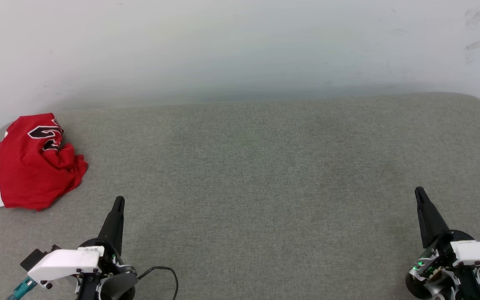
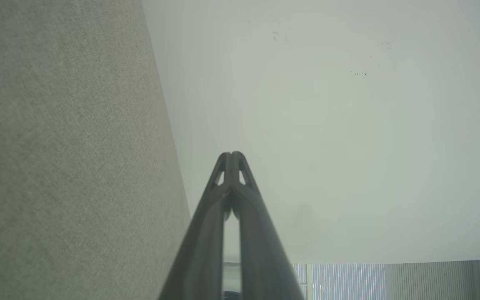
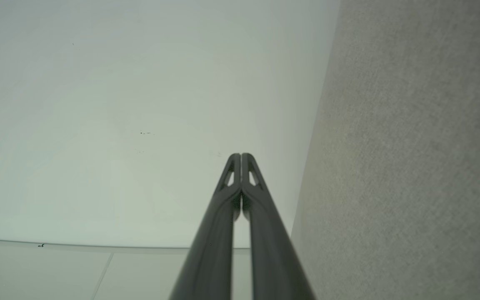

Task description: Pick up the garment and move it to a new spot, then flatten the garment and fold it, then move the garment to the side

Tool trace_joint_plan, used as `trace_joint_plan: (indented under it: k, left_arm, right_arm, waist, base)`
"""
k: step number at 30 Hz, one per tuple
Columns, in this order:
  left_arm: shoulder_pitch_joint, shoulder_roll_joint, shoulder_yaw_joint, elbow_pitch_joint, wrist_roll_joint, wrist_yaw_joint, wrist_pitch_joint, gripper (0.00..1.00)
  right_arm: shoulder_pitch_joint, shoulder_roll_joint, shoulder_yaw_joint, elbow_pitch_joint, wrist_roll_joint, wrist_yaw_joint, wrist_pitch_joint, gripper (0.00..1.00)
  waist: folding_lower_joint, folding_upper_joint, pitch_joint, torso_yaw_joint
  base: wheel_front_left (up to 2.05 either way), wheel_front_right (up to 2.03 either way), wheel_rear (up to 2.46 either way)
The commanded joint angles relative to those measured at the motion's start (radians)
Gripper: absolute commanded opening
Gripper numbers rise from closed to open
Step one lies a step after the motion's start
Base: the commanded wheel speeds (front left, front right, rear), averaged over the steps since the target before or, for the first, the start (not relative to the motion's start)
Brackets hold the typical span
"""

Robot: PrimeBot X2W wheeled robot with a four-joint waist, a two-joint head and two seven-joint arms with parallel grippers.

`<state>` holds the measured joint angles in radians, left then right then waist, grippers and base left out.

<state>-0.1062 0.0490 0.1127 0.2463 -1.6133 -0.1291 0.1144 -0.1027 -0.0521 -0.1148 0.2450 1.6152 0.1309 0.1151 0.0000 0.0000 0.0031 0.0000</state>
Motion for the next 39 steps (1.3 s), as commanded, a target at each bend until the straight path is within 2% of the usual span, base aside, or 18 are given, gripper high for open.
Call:
trace_joint_plan:
  k: [1, 39]
  left_arm:
    - [-0.006, 0.002, 0.002, 0.0, 0.0, -0.003, 0.002, 0.0]
    - [-0.006, 0.002, 0.002, 0.0, 0.0, -0.003, 0.002, 0.0]
  right_arm:
    - [-0.011, 0.004, 0.0, 0.0, -0.005, 0.0, 0.001, 0.0]
    - [-0.011, 0.004, 0.001, 0.0, -0.005, 0.0, 0.001, 0.0]
  waist:
    - [0.0, 0.0, 0.0, 0.0]
    - [0.0, 0.0, 0.0, 0.0]
  base:
    - [0.0, 0.0, 0.0]
    - [0.0, 0.0, 0.0]
